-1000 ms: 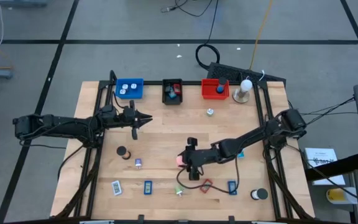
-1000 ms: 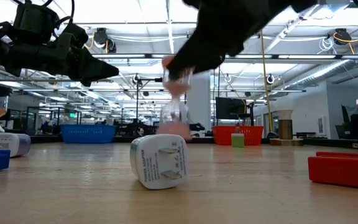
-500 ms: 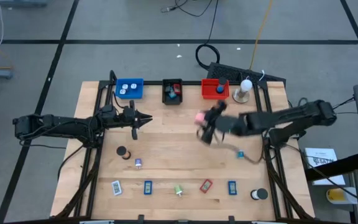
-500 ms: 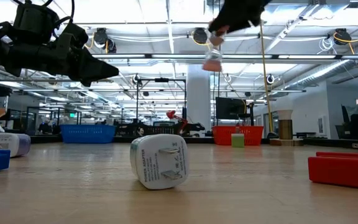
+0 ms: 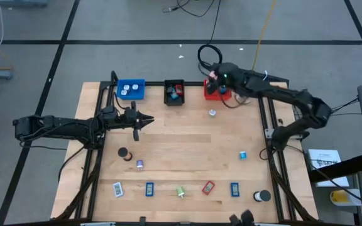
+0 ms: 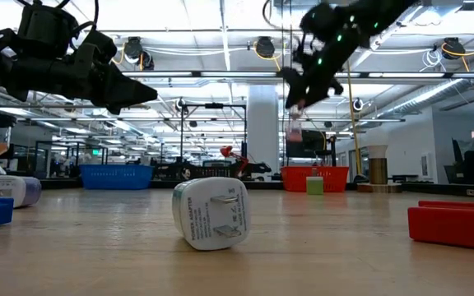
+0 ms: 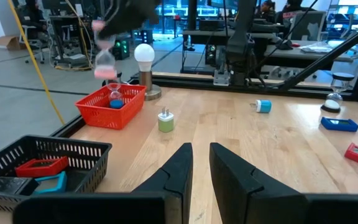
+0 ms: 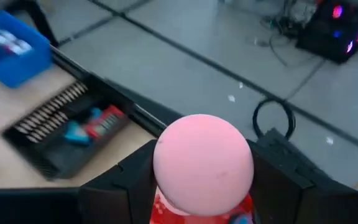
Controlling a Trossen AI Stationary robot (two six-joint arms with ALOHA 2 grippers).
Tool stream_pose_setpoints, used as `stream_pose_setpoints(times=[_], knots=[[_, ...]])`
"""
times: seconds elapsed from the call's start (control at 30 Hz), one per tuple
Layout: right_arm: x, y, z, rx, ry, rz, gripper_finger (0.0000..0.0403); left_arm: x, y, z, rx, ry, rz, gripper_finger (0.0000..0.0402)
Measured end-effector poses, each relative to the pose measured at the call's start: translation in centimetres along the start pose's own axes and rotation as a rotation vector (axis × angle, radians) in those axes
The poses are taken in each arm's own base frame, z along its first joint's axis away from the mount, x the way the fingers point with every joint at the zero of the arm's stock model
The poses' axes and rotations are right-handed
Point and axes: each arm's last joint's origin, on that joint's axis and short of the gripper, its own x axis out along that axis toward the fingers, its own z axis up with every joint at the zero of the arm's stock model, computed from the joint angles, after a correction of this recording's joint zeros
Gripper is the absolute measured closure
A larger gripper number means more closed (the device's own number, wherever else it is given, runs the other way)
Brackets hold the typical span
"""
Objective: Pick & Place Office items
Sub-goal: Put the pink hourglass into the red bin
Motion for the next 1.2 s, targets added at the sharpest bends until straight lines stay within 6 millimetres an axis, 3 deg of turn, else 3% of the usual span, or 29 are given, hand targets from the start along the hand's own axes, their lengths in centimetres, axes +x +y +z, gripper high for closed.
stream_pose_setpoints(times=[0.2, 0.37, 0.53, 0.93, 1.2], knots=[[4.4, -0.8, -1.1, -0.006, 0.024, -0.007, 0.0206, 0.0, 0.0, 0.0, 0.0, 0.0, 0.0, 0.0339], [6.6, -0.6, -2.2, -0.007, 0.058, -0.007, 0.0206, 0.0, 0.0, 0.0, 0.0, 0.0, 0.0, 0.0339], [7.1, -0.6, -3.0, -0.019, 0.105, -0.017, 0.0206, 0.0, 0.0, 0.0, 0.0, 0.0, 0.0, 0.0339], [7.3, -1.1, -2.8, 0.016, 0.094, -0.031, 0.0205, 0.0, 0.0, 0.0, 0.0, 0.0, 0.0, 0.0339], [7.9, -1.8, -4.8, 0.033, 0.075, -0.036, 0.0205, 0.0, 0.0, 0.0, 0.0, 0.0, 0.0, 0.0339]])
